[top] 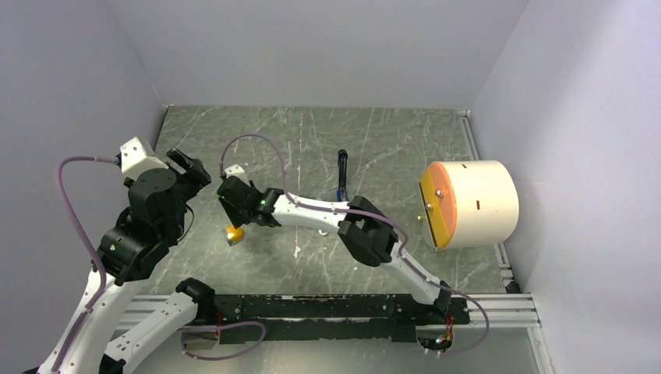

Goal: Load the staples into the stapler

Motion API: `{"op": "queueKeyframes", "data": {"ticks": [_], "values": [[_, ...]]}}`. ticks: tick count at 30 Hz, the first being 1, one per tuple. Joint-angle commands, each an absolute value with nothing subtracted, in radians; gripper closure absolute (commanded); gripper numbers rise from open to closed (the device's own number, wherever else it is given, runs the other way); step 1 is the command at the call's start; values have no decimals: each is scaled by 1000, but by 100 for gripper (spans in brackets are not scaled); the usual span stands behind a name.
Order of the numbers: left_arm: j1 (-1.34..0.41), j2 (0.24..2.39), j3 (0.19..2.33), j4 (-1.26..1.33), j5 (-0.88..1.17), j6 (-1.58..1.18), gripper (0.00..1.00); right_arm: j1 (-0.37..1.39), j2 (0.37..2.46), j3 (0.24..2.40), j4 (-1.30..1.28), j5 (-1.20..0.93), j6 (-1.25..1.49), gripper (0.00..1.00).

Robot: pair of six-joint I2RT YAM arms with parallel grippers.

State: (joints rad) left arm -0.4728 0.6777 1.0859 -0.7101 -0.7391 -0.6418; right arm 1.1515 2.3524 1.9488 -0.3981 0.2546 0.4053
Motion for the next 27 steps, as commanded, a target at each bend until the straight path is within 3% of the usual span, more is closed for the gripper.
{"op": "queueKeyframes", "data": {"ticks": [1, 9, 17, 27], "values": [[-468, 673, 1108, -727, -755, -624, 22, 1150, 2433, 2058, -485, 320, 364, 43], [-468, 681, 1102, -726, -734, -621, 21, 1148, 2499, 2146, -514, 343, 343, 47], [-468, 680, 1092, -724, -724, -624, 21, 1135, 2554, 2217, -591, 313, 387, 60], [-468, 681, 1085, -719, -709, -626, 21, 1112, 2553, 2216, -594, 287, 396, 57]]}}
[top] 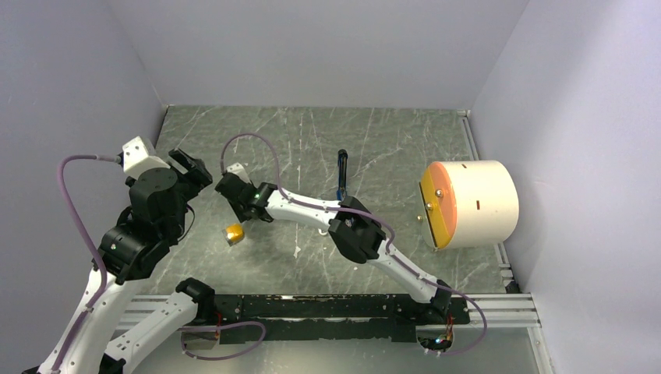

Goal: Load the staples into the stapler

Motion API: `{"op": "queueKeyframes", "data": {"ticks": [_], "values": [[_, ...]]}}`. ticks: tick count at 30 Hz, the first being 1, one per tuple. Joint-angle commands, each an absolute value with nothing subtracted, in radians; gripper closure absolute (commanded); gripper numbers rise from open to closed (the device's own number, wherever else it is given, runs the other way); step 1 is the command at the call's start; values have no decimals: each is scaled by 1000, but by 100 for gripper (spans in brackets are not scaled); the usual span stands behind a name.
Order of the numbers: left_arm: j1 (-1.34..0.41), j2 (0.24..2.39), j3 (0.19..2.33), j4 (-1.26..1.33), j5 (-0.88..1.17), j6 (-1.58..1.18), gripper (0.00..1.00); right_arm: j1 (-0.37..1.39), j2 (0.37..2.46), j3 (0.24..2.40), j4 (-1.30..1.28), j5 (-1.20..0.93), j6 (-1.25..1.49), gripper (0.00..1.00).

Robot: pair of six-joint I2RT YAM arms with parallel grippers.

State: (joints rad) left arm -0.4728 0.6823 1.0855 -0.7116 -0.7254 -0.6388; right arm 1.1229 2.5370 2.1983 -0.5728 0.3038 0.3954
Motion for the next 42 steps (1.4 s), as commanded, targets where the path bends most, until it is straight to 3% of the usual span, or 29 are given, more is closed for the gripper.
{"op": "queueKeyframes", "data": {"ticks": [1, 9, 15, 21, 31, 42], "values": [[-468, 680, 1085, -719, -709, -626, 21, 1111, 2561, 2225, -599, 280, 396, 58], [-468, 677, 1088, -724, -706, -623, 21, 1108, 2585, 2256, -627, 250, 399, 74], [-468, 678, 1080, -719, -694, -625, 21, 1108, 2563, 2228, -626, 275, 413, 79], [-468, 685, 1073, -715, -680, -627, 21, 1109, 2531, 2208, -615, 287, 422, 80], [-468, 690, 1063, -707, -663, -630, 21, 1111, 2522, 2182, -624, 269, 425, 69], [-468, 695, 1052, -701, -657, -630, 21, 1115, 2539, 2193, -627, 294, 422, 75]]}}
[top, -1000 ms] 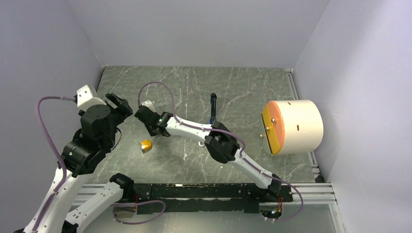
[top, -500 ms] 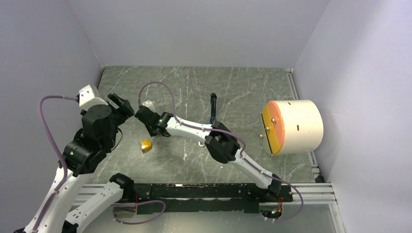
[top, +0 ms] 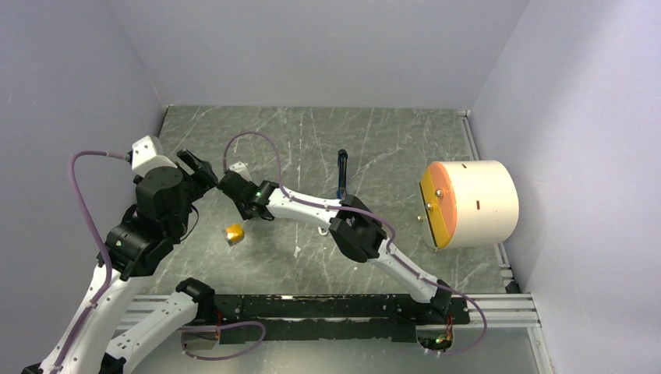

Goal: Load the staples into the stapler

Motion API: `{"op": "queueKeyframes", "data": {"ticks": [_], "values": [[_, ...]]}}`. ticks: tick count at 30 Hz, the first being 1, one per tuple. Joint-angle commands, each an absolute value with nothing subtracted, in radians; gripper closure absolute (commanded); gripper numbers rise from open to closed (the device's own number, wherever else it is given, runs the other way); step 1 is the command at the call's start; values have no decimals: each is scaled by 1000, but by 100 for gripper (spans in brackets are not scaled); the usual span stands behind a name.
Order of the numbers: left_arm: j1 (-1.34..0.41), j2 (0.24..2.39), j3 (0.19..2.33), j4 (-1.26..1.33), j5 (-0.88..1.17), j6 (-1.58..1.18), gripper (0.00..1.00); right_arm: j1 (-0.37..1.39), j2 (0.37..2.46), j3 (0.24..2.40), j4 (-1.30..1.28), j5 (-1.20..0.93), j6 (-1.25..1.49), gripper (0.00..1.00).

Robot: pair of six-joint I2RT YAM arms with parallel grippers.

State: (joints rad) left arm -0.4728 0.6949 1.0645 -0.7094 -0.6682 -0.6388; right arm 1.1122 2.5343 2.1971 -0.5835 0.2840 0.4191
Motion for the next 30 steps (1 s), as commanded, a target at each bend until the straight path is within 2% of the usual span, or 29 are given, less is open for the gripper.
{"op": "queueKeyframes", "data": {"ticks": [1, 7, 12, 19, 30], "values": [[-468, 695, 1052, -701, -657, -630, 21, 1114, 2546, 2205, -630, 293, 421, 75], [-468, 691, 1052, -704, -661, -630, 21, 1114, 2576, 2243, -646, 296, 420, 73], [-468, 692, 1048, -703, -658, -630, 21, 1116, 2550, 2208, -635, 307, 434, 78], [-467, 691, 1040, -707, -645, -635, 21, 1112, 2478, 2143, -585, 324, 452, 80], [-467, 672, 1001, -730, -565, -690, 21, 1064, 2215, 1824, -370, 208, 540, 81]]}}
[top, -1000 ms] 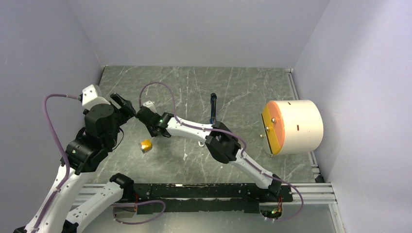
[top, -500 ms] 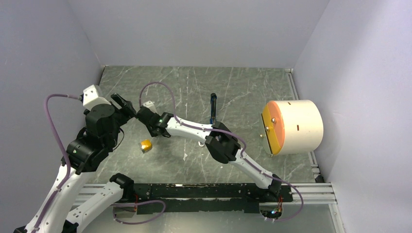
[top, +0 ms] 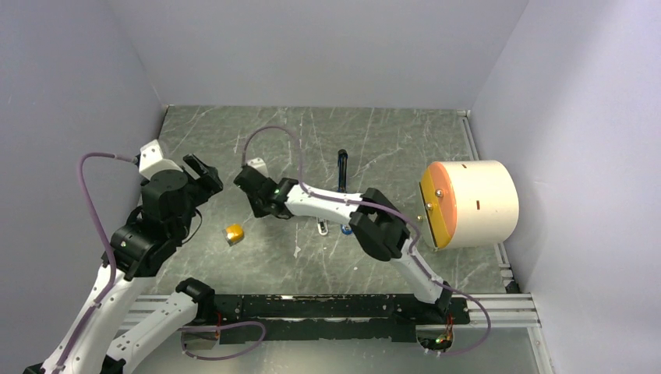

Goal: Load the staples into the stapler

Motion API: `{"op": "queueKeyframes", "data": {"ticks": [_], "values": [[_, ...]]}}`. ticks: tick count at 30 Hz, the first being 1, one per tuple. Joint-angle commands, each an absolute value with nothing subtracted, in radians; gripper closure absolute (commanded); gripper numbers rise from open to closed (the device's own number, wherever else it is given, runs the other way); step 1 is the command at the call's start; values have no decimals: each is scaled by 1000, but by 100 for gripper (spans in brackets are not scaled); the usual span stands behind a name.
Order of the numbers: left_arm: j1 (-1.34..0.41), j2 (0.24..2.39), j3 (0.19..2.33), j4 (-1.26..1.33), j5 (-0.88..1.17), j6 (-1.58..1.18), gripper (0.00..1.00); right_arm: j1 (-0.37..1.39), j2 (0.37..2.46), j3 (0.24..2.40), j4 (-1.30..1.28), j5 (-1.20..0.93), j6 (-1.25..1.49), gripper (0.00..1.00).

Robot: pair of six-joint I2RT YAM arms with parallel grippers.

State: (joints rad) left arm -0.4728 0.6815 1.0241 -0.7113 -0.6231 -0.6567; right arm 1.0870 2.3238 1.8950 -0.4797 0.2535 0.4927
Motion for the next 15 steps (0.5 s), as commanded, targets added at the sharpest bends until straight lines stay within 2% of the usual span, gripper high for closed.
{"op": "queueKeyframes", "data": {"ticks": [1, 7, 15], "values": [[-467, 672, 995, -730, -546, -698, 21, 1061, 2194, 1798, -359, 197, 547, 81], [-468, 666, 918, -720, -373, -771, 20, 1031, 2038, 1602, -276, 99, 591, 81], [-468, 636, 722, -534, -30, -793, 9, 913, 1784, 1241, -17, -229, 753, 80]]}}
